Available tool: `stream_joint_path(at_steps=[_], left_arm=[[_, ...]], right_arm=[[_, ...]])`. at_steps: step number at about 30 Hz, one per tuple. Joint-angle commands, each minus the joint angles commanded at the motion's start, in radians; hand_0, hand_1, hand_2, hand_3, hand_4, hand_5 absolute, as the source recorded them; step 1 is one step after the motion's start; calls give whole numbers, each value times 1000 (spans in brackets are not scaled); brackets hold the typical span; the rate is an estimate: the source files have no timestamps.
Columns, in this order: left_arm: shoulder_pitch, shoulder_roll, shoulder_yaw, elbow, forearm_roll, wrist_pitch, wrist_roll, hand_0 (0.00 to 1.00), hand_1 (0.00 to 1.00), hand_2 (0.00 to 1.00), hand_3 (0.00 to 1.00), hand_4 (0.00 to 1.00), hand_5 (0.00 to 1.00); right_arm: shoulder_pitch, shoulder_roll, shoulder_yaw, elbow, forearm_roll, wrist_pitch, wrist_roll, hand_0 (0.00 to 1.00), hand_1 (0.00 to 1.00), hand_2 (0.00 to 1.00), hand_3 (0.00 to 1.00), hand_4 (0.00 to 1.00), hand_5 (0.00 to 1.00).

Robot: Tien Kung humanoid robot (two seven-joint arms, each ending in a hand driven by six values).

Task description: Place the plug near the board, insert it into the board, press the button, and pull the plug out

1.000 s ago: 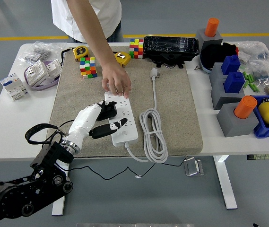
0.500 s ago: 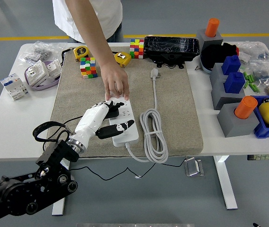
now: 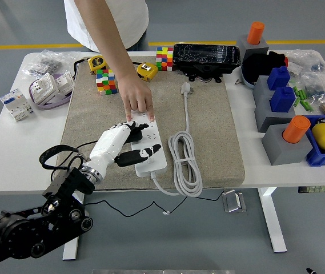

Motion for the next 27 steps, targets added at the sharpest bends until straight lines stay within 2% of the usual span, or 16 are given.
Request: stream_joint_path(at_steps=[8, 13, 17, 24, 27], left_arm=[[2, 3, 3, 0, 17, -1, 32, 805, 799, 777, 781, 865, 762], [-1, 7, 10, -6, 27, -20, 36, 805, 799, 774, 779, 865, 761], [0, 11, 14, -5, 43, -31, 68, 802, 797, 769, 775, 863, 761], [-2, 13, 24, -13, 49, -49, 77, 801, 795, 770, 772, 862, 760], [-3, 16, 29, -20, 38, -54, 61, 801, 795, 770, 772, 862, 760]], right_arm=[[0, 1, -1, 0, 0, 0, 1, 610, 642, 654, 555, 951, 492], [-1, 0, -2, -1, 1, 0, 2, 610, 640, 654, 554, 951, 492], [-1, 0, 0, -1, 1, -1, 2, 608, 640, 651, 554, 949, 490], [-3, 0, 0, -1, 2, -1, 3, 609, 640, 652, 553, 949, 489], [-3, 0, 3, 1, 2, -1, 3, 609, 640, 652, 553, 949, 489]])
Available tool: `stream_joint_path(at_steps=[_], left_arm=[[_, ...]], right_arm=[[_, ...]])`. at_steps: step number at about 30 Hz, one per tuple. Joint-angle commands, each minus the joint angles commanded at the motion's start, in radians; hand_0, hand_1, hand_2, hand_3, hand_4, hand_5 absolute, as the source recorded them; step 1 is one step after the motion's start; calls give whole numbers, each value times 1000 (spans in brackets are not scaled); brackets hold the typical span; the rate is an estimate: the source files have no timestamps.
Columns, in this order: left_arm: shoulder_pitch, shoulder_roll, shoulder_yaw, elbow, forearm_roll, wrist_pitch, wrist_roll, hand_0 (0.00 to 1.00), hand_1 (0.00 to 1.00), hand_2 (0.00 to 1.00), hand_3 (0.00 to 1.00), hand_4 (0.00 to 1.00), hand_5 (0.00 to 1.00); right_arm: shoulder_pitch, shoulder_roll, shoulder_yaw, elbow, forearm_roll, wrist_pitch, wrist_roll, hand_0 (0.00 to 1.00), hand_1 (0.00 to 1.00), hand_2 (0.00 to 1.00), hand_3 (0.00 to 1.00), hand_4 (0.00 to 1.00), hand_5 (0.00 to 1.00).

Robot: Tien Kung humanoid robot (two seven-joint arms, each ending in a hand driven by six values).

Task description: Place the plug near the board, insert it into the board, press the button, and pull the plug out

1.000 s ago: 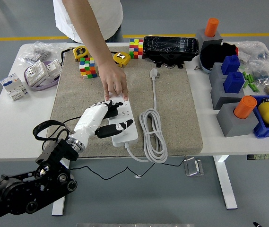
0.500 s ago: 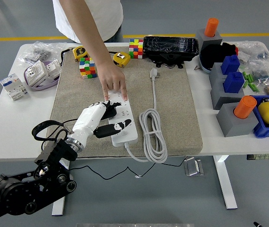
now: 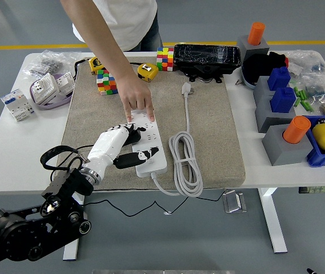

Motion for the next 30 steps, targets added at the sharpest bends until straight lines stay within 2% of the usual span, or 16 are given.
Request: stream_joint_path(at_steps=[13, 22, 30], left_arm=[[-15, -15, 14, -7, -12, -6, -13, 795, 787, 766, 771, 857, 761], [-14, -14, 3, -12, -17, 5, -28, 794, 787, 765, 770, 856, 762], [-1, 5, -59, -73, -72, 102, -165, 786, 784, 765, 769, 855, 762]], right_arm=[[2, 3, 8, 2, -1, 0, 0, 607, 638, 651, 553, 948, 489], [2, 2, 7, 3, -2, 0, 0, 604, 638, 651, 554, 948, 490], [1, 3, 9, 2, -2, 0, 0, 603, 638, 651, 554, 948, 490]])
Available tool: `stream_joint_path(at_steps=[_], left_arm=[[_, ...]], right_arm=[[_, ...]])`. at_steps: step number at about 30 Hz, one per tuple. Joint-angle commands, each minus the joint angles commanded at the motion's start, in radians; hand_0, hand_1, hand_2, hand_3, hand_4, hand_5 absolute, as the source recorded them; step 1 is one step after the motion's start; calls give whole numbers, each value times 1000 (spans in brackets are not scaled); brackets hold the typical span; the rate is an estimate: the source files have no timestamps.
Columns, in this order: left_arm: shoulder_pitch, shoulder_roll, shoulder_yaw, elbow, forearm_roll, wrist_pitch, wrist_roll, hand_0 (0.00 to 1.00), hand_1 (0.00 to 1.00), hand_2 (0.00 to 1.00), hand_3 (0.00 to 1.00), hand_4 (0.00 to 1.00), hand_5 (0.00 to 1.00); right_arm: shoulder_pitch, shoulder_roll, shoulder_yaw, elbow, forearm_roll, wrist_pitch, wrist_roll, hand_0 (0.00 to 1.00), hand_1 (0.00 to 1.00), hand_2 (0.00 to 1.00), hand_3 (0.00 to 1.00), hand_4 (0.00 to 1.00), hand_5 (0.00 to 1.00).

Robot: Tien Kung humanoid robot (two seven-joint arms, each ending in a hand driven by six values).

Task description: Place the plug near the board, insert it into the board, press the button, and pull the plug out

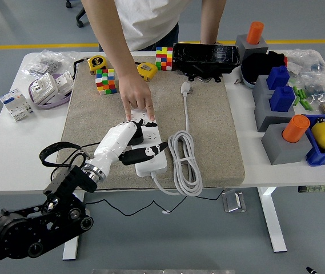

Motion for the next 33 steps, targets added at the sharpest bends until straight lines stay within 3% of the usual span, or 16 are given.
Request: stream_joint_path(at_steps=[6, 7, 8, 12, 13, 16, 18, 19, 24, 25, 27, 29, 33], left_arm=[[17, 16, -38, -80, -41, 17, -36, 755, 760, 747, 752, 855, 751], [22, 21, -45, -102, -47, 7, -28, 511, 628, 643, 721, 852, 686], [26, 25, -50, -122, -46, -5, -15, 511, 628, 643, 721, 852, 686], [45, 48, -75, -211, -56, -92, 71, 511, 628, 643, 721, 852, 686], [50, 53, -82, -234, -49, -121, 100, 234, 314, 375, 651, 808, 321], [57, 69, -102, -299, -28, -218, 192, 234, 314, 375, 651, 808, 321], [58, 81, -116, -349, -21, -306, 270, 234, 314, 375, 651, 808, 321], [57, 84, -120, -368, -18, -351, 307, 128, 139, 221, 699, 648, 92], [51, 89, -119, -399, -19, -476, 415, 128, 139, 221, 699, 648, 92], [50, 88, -117, -400, -20, -497, 436, 72, 77, 145, 879, 747, 2], [48, 87, -109, -397, -26, -536, 476, 72, 77, 145, 879, 747, 2], [46, 86, -100, -390, -32, -554, 497, 72, 77, 145, 879, 747, 2], [42, 80, -85, -363, -16, -549, 503, 68, 76, 143, 898, 759, 2]], right_arm=[[-1, -1, -2, 1, -1, 0, 0, 605, 638, 651, 553, 948, 490], [-1, 0, -2, 1, -1, 0, 0, 607, 638, 651, 553, 948, 490], [-1, 0, -2, 1, -1, 0, 0, 607, 638, 651, 553, 948, 490], [-3, -1, -4, 1, -2, 1, 0, 607, 638, 651, 553, 948, 490], [-4, -1, -4, 1, -2, 1, -1, 605, 638, 650, 554, 948, 490], [-4, -2, -6, 1, -3, 1, -1, 605, 638, 650, 554, 948, 490], [-3, -3, -6, 1, -3, 1, -1, 605, 638, 650, 554, 948, 490], [-3, -3, -7, 1, -3, 1, -1, 605, 638, 650, 554, 948, 490], [0, -5, -12, 3, -2, 1, -1, 605, 638, 650, 554, 948, 490], [0, -6, -13, 3, -2, 1, -1, 605, 637, 651, 553, 948, 489], [-1, -7, -15, 3, -1, 1, -1, 605, 637, 651, 553, 948, 489], [-2, -8, -17, 2, -1, 1, -1, 605, 637, 651, 553, 948, 489], [-4, -10, -21, 2, 0, 2, -1, 605, 638, 651, 554, 948, 489]])
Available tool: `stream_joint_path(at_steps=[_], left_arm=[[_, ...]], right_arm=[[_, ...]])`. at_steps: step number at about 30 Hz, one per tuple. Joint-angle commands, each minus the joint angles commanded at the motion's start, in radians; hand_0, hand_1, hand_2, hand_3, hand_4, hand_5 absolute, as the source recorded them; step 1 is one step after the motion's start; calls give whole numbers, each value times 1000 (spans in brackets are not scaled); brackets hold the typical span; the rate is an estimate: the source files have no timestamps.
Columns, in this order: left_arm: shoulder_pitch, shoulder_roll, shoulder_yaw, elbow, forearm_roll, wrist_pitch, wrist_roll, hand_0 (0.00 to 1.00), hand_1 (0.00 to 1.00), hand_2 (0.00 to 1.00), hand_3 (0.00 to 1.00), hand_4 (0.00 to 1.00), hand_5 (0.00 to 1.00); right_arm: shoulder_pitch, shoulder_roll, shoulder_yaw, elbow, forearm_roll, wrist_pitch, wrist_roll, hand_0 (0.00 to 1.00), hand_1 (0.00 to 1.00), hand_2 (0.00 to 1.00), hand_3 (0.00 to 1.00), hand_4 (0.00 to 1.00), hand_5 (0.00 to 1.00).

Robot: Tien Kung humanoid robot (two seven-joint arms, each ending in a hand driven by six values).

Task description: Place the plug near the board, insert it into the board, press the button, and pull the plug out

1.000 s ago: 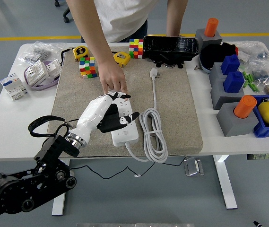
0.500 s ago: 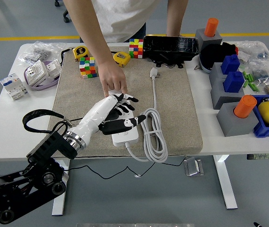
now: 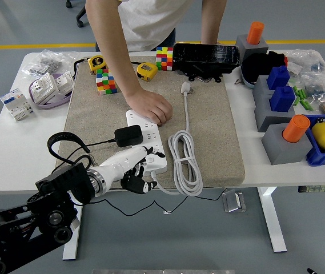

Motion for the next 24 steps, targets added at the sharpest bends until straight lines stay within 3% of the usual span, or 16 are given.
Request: stream_joint_path(at_steps=[11, 24], left_arm=[[-5, -8, 14, 48, 4, -29, 22, 69, 79, 148, 883, 757, 2], [-8, -26, 21, 94, 15, -15, 22, 70, 80, 148, 880, 748, 2]], right_arm=[[-1, 1, 6, 1, -1, 0, 0, 605, 638, 650, 553, 948, 488], [-2, 4, 11, 2, -1, 0, 0, 606, 638, 650, 553, 947, 486]])
